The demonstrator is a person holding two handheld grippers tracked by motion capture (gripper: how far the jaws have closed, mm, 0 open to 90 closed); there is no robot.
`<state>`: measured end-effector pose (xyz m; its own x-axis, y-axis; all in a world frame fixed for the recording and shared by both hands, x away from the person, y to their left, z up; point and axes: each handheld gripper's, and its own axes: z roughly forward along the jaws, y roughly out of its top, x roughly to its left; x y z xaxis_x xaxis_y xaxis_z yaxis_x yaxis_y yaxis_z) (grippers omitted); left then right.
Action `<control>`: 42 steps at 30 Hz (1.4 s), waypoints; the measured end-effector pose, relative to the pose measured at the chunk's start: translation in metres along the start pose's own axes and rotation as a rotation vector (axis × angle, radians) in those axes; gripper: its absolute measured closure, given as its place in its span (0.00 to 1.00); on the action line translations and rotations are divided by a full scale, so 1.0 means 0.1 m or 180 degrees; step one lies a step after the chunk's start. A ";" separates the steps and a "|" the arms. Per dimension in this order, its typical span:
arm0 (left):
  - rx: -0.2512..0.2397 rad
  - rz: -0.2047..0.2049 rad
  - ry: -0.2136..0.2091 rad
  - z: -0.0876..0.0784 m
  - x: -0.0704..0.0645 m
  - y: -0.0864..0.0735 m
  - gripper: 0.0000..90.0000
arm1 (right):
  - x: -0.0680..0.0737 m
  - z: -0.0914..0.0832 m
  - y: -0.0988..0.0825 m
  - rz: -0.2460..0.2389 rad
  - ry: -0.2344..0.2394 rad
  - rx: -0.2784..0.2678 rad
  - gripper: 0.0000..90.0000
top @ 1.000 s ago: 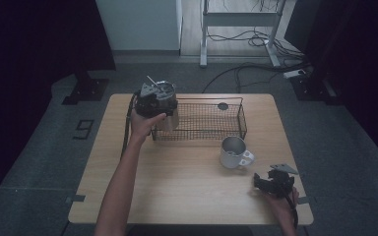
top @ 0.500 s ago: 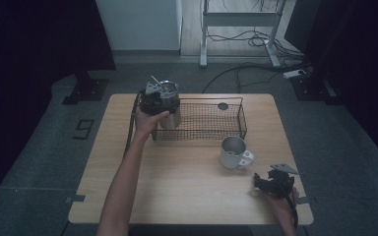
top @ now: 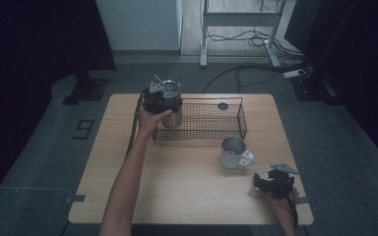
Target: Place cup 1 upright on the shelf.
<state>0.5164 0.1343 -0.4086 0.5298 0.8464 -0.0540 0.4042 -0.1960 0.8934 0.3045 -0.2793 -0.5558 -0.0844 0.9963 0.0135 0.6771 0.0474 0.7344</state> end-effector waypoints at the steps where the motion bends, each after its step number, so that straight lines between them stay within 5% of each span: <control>1: 0.0004 0.0000 -0.0003 0.02 -0.01 0.00 0.04 | 0.00 0.00 0.00 0.0001 0.0000 0.0001 0.12; 42: 0.0316 -0.0089 0.0154 0.47 -0.04 -0.34 0.04 | 0.00 0.00 0.00 -0.0001 0.0002 -0.0001 0.12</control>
<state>0.5352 0.1142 -0.4600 0.4815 0.8748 -0.0545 0.4915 -0.2181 0.8431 0.3045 -0.2794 -0.5558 -0.0851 0.9963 0.0136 0.6768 0.0478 0.7346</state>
